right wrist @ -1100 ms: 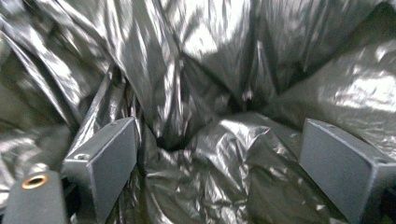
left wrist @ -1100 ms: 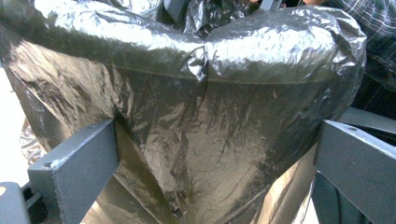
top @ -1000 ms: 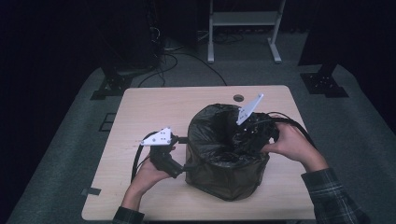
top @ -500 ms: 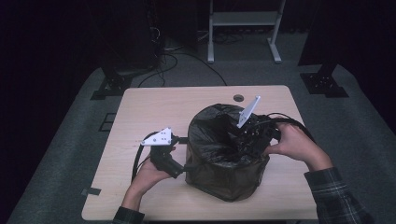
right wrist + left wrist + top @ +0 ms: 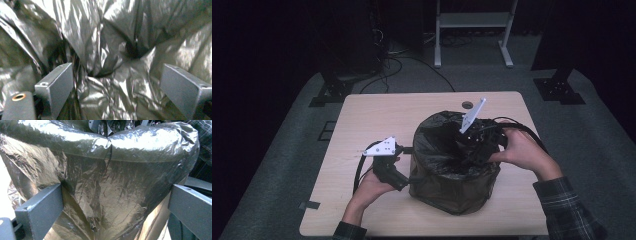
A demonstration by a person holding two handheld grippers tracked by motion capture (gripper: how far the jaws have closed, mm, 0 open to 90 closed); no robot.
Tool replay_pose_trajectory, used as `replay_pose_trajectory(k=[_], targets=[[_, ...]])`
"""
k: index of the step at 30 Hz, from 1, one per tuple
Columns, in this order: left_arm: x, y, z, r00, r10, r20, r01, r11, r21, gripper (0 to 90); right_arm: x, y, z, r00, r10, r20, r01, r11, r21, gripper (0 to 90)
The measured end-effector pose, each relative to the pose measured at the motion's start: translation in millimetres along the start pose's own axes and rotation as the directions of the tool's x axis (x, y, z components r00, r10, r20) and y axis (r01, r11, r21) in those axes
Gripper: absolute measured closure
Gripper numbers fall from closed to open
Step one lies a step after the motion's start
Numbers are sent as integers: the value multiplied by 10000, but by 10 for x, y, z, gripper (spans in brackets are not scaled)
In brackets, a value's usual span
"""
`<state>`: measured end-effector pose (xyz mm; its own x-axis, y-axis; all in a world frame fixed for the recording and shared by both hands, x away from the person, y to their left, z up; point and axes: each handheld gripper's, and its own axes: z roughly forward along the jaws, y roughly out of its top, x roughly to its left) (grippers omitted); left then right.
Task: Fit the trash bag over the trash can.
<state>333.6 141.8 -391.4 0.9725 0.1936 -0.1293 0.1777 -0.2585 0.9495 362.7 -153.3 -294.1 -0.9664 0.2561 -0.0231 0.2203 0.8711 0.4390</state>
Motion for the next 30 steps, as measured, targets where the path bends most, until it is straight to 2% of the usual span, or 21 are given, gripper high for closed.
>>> replay_pose_trajectory(k=[7, 21, 25, 30], targets=[[-1, 2, 0, 10000, -16, 24, 16, 10000, -34, 0, 24, 212, 61, 9999, -155, 58, 155, 9999, -4, 106], [-12, 18, 6, 9999, 16, 123, -14, 9999, -153, 0, 23, 685, 335, 9982, -498, -324, 493, 9986, -169, 105], [-18, 19, 22, 9998, 66, 208, -63, 9999, -140, 0, 25, 779, 413, 9974, -573, -431, 566, 9983, -171, 104], [-30, 24, 50, 9994, 112, 327, -109, 9999, -110, 0, -15, 816, 539, 9972, -557, -491, 546, 9983, -220, 103]])
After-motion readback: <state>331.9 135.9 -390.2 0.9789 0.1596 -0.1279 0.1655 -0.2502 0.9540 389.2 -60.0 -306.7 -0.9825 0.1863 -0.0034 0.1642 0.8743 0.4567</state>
